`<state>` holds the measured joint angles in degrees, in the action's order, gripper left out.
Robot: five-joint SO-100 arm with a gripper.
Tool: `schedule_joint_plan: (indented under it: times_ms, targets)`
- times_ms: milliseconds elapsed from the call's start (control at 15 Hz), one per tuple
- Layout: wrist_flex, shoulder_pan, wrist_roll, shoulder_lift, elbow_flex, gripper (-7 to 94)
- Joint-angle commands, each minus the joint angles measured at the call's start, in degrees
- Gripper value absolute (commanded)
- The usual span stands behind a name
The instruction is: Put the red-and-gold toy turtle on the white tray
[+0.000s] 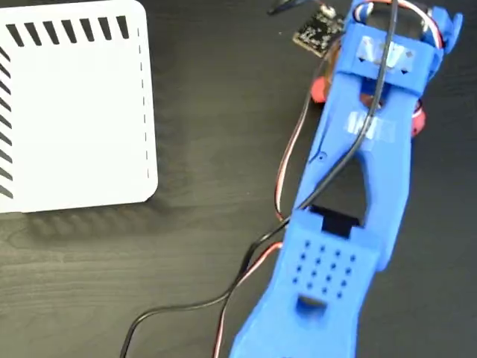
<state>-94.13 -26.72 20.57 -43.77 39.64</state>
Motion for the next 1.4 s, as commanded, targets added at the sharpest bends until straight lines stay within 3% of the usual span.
schedule_joint_plan:
  times_ms: [0,200,467,933,1333]
  targets:
    - [-2.02,1.32,0.88,-22.15,5.54,0]
    - [-7.91,6.86,0.70,-35.33,6.06,0]
    - [-8.88,20.92,6.42,-46.23,10.55,0]
    - [-5.19,44.65,13.18,-40.87,18.72,0]
    - [-4.48,49.75,14.94,-23.38,12.13,0]
